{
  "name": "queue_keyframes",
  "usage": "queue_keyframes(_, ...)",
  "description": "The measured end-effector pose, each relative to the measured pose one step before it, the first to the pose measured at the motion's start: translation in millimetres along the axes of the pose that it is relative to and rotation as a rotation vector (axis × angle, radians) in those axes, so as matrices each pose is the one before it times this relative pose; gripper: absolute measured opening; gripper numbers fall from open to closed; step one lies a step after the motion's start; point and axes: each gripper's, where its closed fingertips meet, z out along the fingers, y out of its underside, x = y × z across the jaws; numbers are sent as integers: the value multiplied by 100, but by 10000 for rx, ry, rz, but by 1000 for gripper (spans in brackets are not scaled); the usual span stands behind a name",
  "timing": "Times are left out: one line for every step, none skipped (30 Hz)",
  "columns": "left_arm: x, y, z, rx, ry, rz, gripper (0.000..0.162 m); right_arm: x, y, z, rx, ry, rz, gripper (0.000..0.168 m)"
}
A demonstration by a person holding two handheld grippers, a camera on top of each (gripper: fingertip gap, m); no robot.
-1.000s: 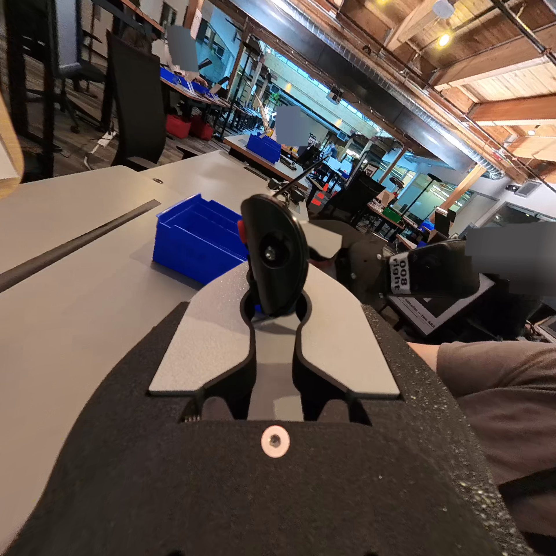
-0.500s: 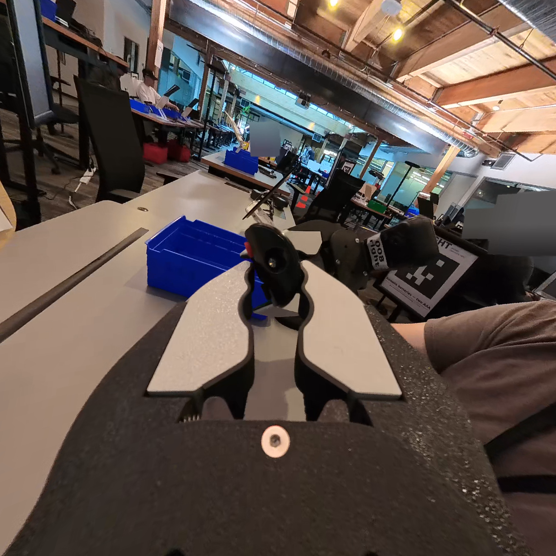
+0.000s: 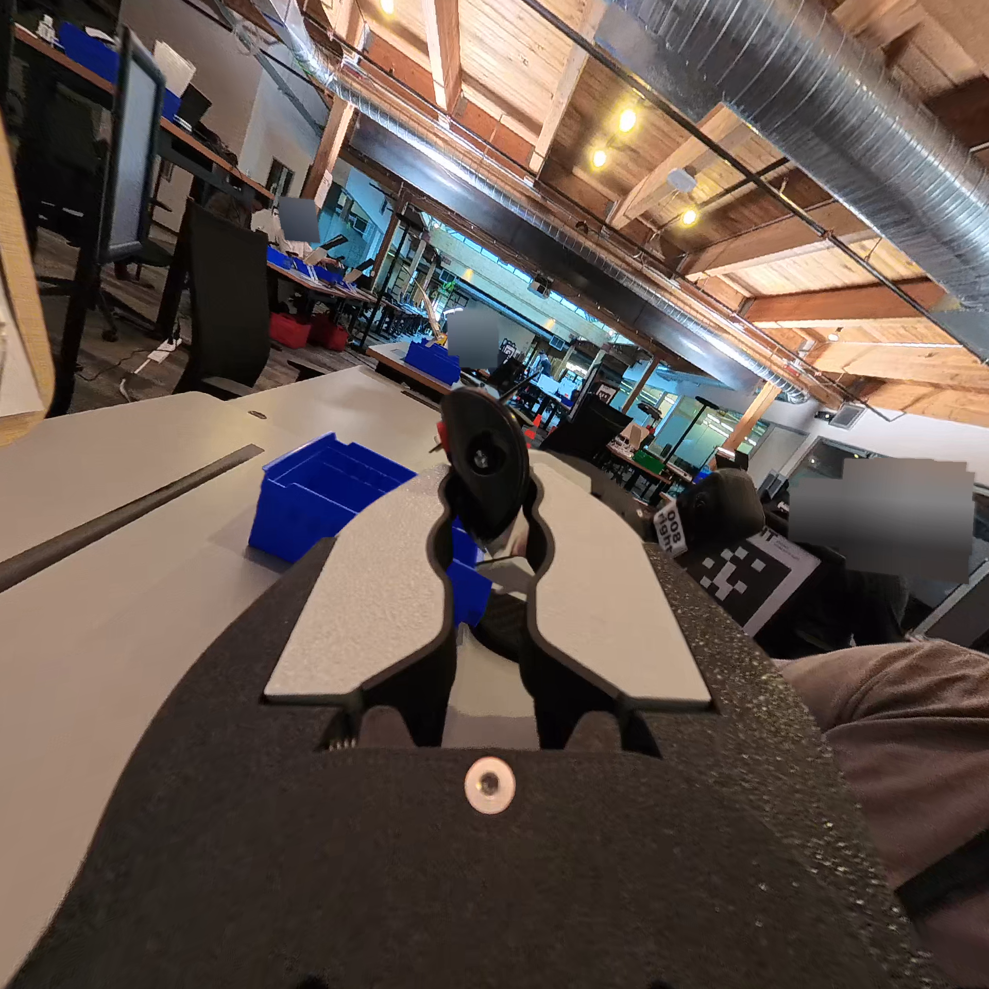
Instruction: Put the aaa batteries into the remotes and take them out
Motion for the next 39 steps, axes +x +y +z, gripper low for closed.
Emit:
queue_keyframes(-291,-228,-416,86,-79,-29,23,97,630,-888,145,163,703,73)
queue_keyframes(-327,-308,-442,147,-138,-7,23,110,1046,-797,39,104,770,72)
queue_keyframes(-343,-294,-437,139,-145,-46,23,72,1517,-543,-166,-40,771,71)
queue_keyframes(-222,-273,-392,124,-74,-15,23,34,2019,-200,-432,-198,694,68)
queue_keyframes(-132,-221,-325,85,-20,-35,23,68,2472,190,-729,-283,619,61)
queue_keyframes(-86,-162,-256,62,-1,-42,23,80,2830,523,-1060,-340,567,57)
queue_keyframes(-53,-95,-191,31,-8,-8,23,26,2918,774,-1300,-393,490,56)
queue_keyframes(-10,-18,-104,-16,-10,54,23,-145,2620,871,-1275,-459,430,49)
queue_keyframes(18,15,-34,-25,-19,79,23,-156,1919,865,-951,-350,416,43)
queue_keyframes(-10,12,1,-18,-47,69,22,53,1081,745,-460,-82,327,43)
queue_keyframes(1,34,34,-23,-37,52,23,210,483,595,-115,114,182,42)
queue_keyframes(63,31,55,-24,9,24,23,267,291,499,-54,192,121,41)
queue_keyframes(103,31,46,-21,49,2,23,209,389,502,-221,150,109,40)
queue_keyframes(71,42,41,-27,38,-24,23,144,577,581,-439,84,63,40)
queue_keyframes(26,32,34,-24,5,-2,23,196,573,594,-455,98,-17,40)
queue_keyframes(-15,61,33,-34,-20,16,23,307,449,547,-345,177,-70,41)
queue_keyframes(-24,69,37,-45,-26,24,23,265,476,516,-319,151,-74,41)
queue_keyframes(-21,71,46,-48,-35,24,23,-20,285,356,-176,-56,41,42)
queue_keyframes(-40,83,61,-54,-46,30,23,-322,136,115,-56,-284,162,36)
queue_keyframes(-58,63,43,-31,-50,35,23,-245,127,-31,-71,-258,107,24)
queue_keyframes(-23,68,61,-36,-19,32,22,-38,84,-74,-66,-131,-25,23)
queue_keyframes(-31,88,53,-49,0,-5,23,34,122,-114,-71,-70,-76,23)
queue_keyframes(-55,40,42,-2,-5,-12,22,103,143,-130,-26,11,-81,22)
queue_keyframes(-80,31,28,7,-10,-26,22,140,140,-182,33,78,-98,22)
queue_keyframes(-61,40,20,-10,5,-31,22,161,55,-296,114,112,-97,22)
queue_keyframes(-56,18,-1,5,6,-25,22,180,-76,-438,180,127,-64,22)
queue_keyframes(-105,2,-34,13,-30,-42,23,211,-251,-616,246,137,-29,21)
queue_keyframes(-165,-13,-63,9,-76,-49,22,271,-483,-794,316,149,-19,21)
queue_keyframes(-134,-12,-75,6,-66,-13,23,410,-680,-1003,364,208,-12,21)
queue_keyframes(-111,-55,-84,34,-46,-9,23,525,-930,-1201,433,263,-5,21)
queue_keyframes(-121,-72,-80,58,-46,-43,22,556,-1198,-1384,508,249,11,21)
queue_keyframes(-111,-17,-53,27,-39,-61,22,474,-1448,-1490,560,173,0,21)
queue_keyframes(-92,15,-18,5,-14,-31,23,192,-1744,-1541,617,28,-110,21)
queue_keyframes(-102,24,26,14,-14,-41,23,-165,-1981,-1495,657,-94,-242,21)
queue_keyframes(-91,46,78,5,-7,-54,23,-632,-2168,-1338,659,-249,-388,21)
queue_keyframes(-66,109,131,-28,5,-31,23,-1213,-2245,-1026,641,-467,-567,21)
queue_keyframes(-51,159,163,-66,-15,-7,23,-1287,-2025,-603,445,-403,-533,21)
queue_keyframes(-77,172,192,-62,-37,-3,23,-1102,-1504,-136,107,-244,-470,21)
queue_keyframes(-38,193,205,-68,-19,0,23,-1146,-1061,214,-107,-297,-598,21)
